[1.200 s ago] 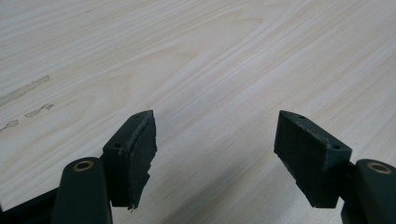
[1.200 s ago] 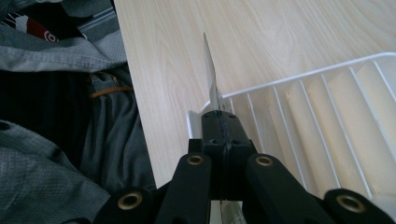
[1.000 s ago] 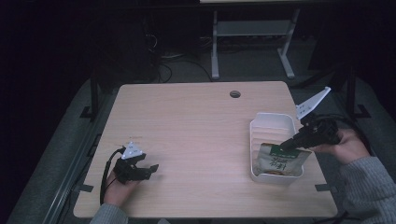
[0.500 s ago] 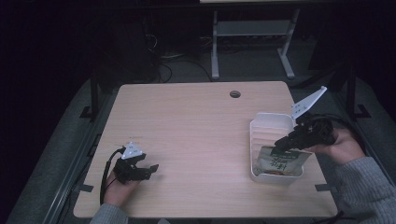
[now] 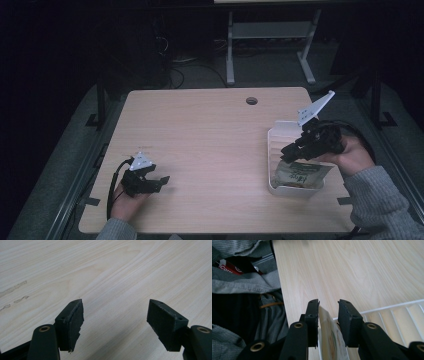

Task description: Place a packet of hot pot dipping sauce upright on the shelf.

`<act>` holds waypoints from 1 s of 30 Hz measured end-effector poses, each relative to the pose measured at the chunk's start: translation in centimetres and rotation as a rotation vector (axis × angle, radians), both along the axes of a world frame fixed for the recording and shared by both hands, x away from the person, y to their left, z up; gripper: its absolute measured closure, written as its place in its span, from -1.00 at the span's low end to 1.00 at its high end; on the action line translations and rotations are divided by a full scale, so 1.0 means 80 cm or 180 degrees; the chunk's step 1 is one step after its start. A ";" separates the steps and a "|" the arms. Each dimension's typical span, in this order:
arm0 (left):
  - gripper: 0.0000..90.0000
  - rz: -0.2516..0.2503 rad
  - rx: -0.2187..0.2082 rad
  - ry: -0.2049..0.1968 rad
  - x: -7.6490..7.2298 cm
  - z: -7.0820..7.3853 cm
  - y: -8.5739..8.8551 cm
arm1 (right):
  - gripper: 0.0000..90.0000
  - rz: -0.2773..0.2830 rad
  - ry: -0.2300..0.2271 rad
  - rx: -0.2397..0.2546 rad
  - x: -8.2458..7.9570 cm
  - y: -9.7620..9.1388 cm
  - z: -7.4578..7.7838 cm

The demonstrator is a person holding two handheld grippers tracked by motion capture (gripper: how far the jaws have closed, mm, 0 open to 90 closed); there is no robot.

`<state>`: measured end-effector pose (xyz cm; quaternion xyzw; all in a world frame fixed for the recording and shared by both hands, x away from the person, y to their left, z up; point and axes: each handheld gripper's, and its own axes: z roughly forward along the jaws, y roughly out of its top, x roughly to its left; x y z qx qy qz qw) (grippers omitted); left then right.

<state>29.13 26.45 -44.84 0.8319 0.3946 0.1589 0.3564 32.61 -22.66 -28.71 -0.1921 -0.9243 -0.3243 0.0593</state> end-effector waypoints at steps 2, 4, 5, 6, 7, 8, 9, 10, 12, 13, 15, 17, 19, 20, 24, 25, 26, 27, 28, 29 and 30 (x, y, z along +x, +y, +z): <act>-0.35 -0.0001 0.0002 0.0002 0.000 0.000 0.000 | 0.50 0.0002 -0.0011 -0.0003 0.000 0.006 0.001; -0.35 0.0000 0.0002 0.0000 0.000 0.000 0.000 | 0.47 0.0018 -0.0019 -0.0002 0.000 0.013 0.002; -0.35 0.0000 0.0002 0.0000 0.000 0.000 0.000 | 0.47 0.0014 -0.0027 0.0001 0.000 0.016 0.003; -0.35 0.0000 0.0001 -0.0001 0.000 0.000 0.000 | 0.47 0.0027 -0.0030 0.0002 0.000 0.019 0.003; -0.35 -0.0002 0.0002 0.0000 0.000 0.000 0.000 | 0.46 0.0035 -0.0033 0.0007 0.000 0.023 0.004; -0.35 -0.0002 0.0002 0.0000 0.000 0.000 0.000 | 0.43 0.0033 -0.0037 0.0007 0.000 0.026 0.004; -0.35 -0.0005 0.0005 0.0002 0.000 0.000 0.000 | 0.43 0.0029 -0.0039 0.0009 0.000 0.030 0.004; -0.35 -0.0001 0.0001 0.0001 0.000 0.000 0.000 | 0.41 0.0044 -0.0049 0.0011 0.001 0.033 0.004; -0.35 -0.0005 0.0007 0.0001 0.000 0.000 -0.001 | 0.38 0.0041 -0.0048 0.0012 0.001 0.041 0.004; -0.35 -0.0007 0.0009 0.0004 0.000 0.000 -0.001 | 0.38 0.0058 -0.0045 0.0034 0.001 0.044 0.003; -0.35 -0.0008 0.0009 0.0003 0.000 0.000 -0.001 | 0.37 0.0066 -0.0046 0.0039 0.001 0.047 0.003; -0.35 -0.0008 0.0006 -0.0001 0.000 0.000 -0.001 | 0.36 0.0079 -0.0041 0.0053 0.001 0.055 0.002; -0.35 -0.0006 0.0004 -0.0002 0.000 0.000 -0.001 | 0.34 0.0093 -0.0049 0.0050 0.001 0.063 0.002; -0.35 -0.0006 0.0007 -0.0003 0.000 0.000 -0.001 | 0.34 0.0091 -0.0043 0.0053 0.001 0.067 0.001; -0.35 -0.0012 0.0016 -0.0005 -0.001 0.001 -0.001 | 0.28 0.0115 -0.0027 0.0035 0.002 0.088 -0.001; -0.35 -0.0012 0.0016 -0.0005 -0.001 0.001 -0.001 | 0.28 0.0115 -0.0027 0.0035 0.002 0.088 -0.001; -0.35 -0.0012 0.0016 -0.0010 -0.001 0.001 -0.001 | 0.27 0.0119 -0.0032 0.0014 0.002 0.094 -0.003; -0.35 -0.0011 0.0012 -0.0012 -0.001 0.001 -0.001 | 0.27 0.0123 -0.0014 0.0021 0.002 0.097 -0.003; -0.35 -0.0011 0.0012 -0.0012 -0.001 0.001 -0.001 | 0.27 0.0123 -0.0014 0.0021 0.002 0.097 -0.003; -0.35 -0.0012 0.0014 -0.0014 -0.001 0.001 -0.001 | 0.26 0.0135 -0.0014 0.0025 0.003 0.100 -0.004; -0.35 -0.0012 0.0013 -0.0014 -0.001 0.001 -0.001 | 0.25 0.0138 -0.0023 0.0023 0.003 0.104 -0.005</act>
